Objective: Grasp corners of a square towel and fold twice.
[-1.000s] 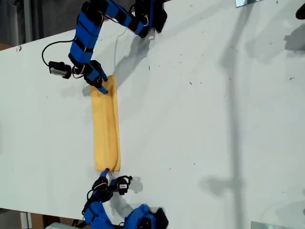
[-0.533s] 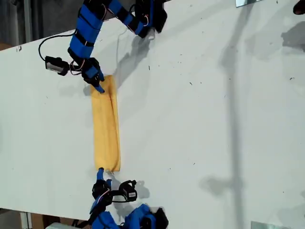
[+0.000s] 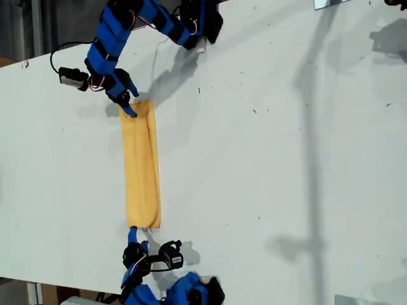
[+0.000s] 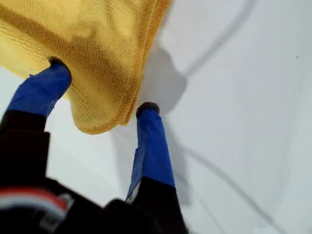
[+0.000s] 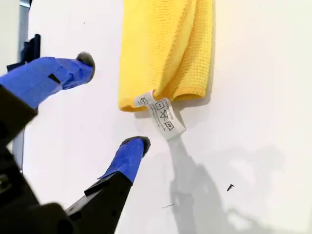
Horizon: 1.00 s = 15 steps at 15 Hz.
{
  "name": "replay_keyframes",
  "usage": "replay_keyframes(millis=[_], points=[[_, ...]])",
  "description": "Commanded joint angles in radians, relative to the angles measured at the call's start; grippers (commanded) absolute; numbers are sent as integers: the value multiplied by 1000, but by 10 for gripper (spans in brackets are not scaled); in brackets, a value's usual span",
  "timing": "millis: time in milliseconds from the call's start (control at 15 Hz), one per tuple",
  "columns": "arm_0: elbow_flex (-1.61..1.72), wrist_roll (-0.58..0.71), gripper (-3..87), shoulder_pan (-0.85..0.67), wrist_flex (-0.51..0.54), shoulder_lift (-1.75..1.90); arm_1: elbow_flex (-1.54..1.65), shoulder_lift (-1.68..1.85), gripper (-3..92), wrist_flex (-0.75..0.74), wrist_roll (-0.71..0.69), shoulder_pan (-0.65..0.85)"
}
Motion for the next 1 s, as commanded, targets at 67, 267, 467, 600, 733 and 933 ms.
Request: replay_keyframes(millis=[67,267,467,600,733,933], points=[[-3,-17,283,-18,-5,25,-109,-71,329,-2,-25,20],[6,-21,284,-28,2,44,-509,-471,350,169,-74,6],[17,-28,286,-35,11,63,-618,-588,194,249,-91,9],[38,-49,290,-37,44,123,-574,-581,0,253,-87,61],[110,-81,291,-11,94,287,-479,-515,-1,218,-60,95],[305,-169,302,64,267,692,-245,-319,-1,115,3,176]])
